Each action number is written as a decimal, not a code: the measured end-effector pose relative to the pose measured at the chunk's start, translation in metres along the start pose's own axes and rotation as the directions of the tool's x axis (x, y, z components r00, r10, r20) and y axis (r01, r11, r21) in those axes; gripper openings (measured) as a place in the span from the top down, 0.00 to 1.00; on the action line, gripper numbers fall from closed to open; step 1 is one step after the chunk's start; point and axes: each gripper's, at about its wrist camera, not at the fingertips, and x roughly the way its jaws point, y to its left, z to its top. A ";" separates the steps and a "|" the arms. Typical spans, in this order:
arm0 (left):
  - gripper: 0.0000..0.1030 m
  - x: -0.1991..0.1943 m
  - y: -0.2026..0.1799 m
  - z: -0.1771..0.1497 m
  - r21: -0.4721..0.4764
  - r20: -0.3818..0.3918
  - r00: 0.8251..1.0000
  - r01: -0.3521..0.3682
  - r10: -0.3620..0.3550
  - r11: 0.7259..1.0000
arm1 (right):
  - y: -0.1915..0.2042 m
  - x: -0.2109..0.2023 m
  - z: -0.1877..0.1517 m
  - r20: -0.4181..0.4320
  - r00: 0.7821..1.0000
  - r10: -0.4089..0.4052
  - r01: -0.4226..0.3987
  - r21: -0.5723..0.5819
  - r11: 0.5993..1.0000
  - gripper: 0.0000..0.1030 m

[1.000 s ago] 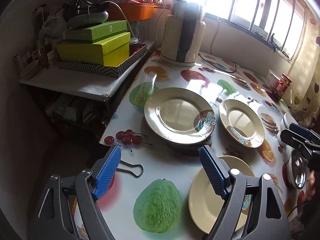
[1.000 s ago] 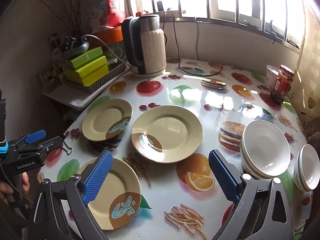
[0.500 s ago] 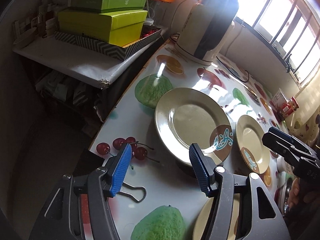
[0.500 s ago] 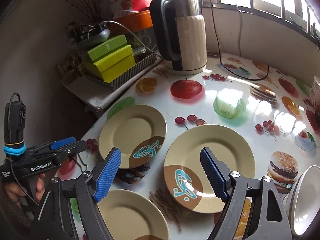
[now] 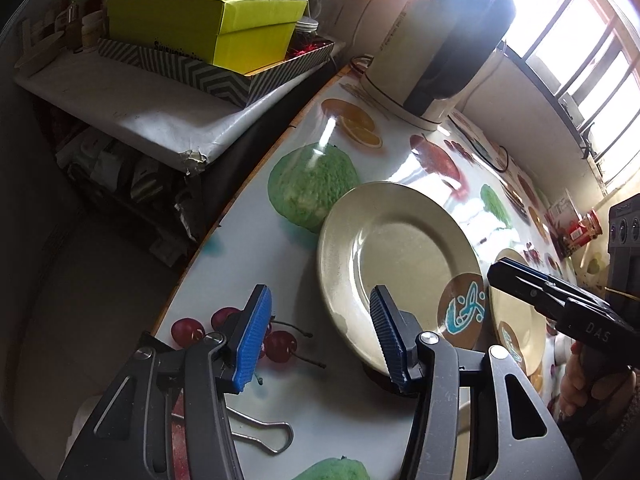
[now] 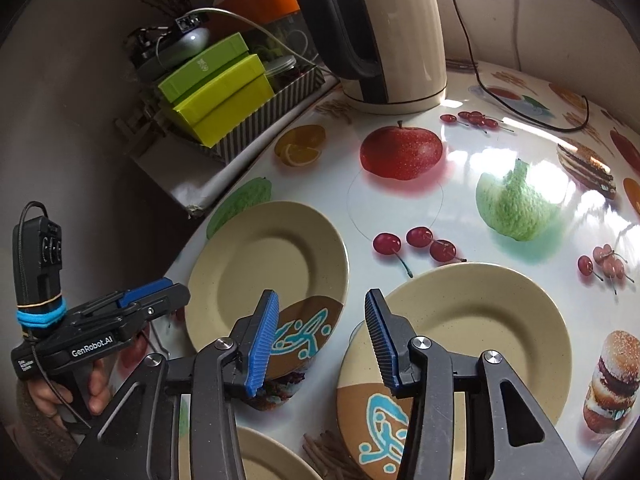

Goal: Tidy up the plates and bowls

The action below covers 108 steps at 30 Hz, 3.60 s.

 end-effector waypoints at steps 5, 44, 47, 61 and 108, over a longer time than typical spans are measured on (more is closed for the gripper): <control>0.49 0.006 0.002 0.004 -0.014 -0.007 1.000 0.018 -0.018 1.000 | -0.006 0.013 0.006 -0.015 1.000 0.023 -0.023 0.030 0.999 0.57; 0.56 0.010 0.031 0.008 -0.199 -0.054 0.976 0.196 -0.210 0.960 | -0.023 0.031 0.007 -0.026 0.992 0.122 -0.117 0.143 0.983 0.71; 0.56 0.014 0.030 0.009 -0.211 -0.067 0.968 0.224 -0.243 0.951 | -0.022 0.032 0.007 -0.028 0.993 0.117 -0.112 0.144 0.983 0.71; 0.77 0.018 0.023 0.006 -0.222 -0.076 0.973 0.198 -0.219 0.955 | -0.021 0.035 0.006 -0.033 0.992 0.124 -0.118 0.143 0.983 0.74; 0.83 -0.022 0.007 -0.011 -0.167 -0.040 0.973 0.218 -0.227 0.962 | -0.014 -0.013 -0.015 0.016 0.992 0.124 -0.125 0.161 0.979 0.85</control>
